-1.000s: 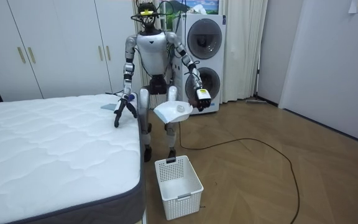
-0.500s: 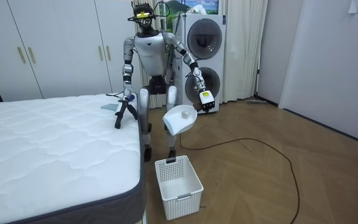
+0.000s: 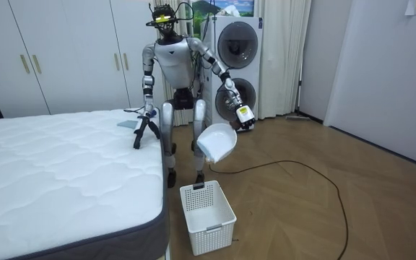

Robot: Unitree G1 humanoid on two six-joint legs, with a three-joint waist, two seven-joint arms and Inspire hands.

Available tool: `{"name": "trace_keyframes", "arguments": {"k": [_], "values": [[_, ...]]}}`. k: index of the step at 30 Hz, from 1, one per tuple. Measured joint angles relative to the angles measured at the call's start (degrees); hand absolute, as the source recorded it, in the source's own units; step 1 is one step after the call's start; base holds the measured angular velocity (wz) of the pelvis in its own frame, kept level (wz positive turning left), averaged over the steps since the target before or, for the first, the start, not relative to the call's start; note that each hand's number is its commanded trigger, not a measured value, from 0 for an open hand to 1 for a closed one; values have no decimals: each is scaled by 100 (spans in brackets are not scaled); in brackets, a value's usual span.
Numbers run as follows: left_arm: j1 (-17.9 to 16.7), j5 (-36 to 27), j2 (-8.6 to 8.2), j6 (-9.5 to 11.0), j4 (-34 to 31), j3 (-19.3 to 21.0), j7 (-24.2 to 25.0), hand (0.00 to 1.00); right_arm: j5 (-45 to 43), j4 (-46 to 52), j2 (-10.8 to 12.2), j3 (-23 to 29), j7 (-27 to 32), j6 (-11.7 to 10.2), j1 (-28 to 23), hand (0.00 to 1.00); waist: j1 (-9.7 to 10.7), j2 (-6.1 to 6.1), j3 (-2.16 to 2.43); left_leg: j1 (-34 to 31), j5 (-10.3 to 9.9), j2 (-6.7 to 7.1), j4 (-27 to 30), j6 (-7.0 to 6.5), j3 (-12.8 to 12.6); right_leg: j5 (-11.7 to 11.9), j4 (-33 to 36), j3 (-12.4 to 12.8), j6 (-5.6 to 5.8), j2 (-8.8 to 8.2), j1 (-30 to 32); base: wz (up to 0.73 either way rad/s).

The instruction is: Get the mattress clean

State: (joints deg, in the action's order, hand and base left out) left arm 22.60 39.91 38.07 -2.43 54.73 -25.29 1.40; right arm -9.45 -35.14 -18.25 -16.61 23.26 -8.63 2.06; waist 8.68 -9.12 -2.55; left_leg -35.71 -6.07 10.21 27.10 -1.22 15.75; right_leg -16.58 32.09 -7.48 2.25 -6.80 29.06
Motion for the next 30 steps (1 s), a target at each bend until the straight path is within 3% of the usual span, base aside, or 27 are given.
{"name": "trace_keyframes", "arguments": {"k": [6, 16, 23, 30], "values": [[35, -434, 65, -25, 341, -1, 68, 100, 15, 30, -11, -102, 203, 1, -64, 0, -7, 14, -1, -13, 0, -2, 20, 0, -5, -9, 5, -4, 5, 1, 6, 0], [281, -414, 122, -214, 707, -4, 171, 100, 47, 35, 0, -224, 331, 119, -75, 0, 15, 36, -2, -68, 0, -5, 32, 0, -9, -11, -27, -68, 6, -6, 14, 2], [311, -426, 271, -228, 712, -39, 167, 100, 79, 26, 4, -290, 427, 117, -72, 0, 8, 52, -4, -93, -1, -52, 69, -3, -136, -10, -28, -82, 6, -8, 16, 0], [316, -441, 273, -122, 648, -4, 29, 100, 120, -31, 4, -352, 493, 54, -85, 0, 2, 79, -23, -69, 0, -55, 30, -6, -133, -11, -37, -81, 5, 1, -11, 0]]}}
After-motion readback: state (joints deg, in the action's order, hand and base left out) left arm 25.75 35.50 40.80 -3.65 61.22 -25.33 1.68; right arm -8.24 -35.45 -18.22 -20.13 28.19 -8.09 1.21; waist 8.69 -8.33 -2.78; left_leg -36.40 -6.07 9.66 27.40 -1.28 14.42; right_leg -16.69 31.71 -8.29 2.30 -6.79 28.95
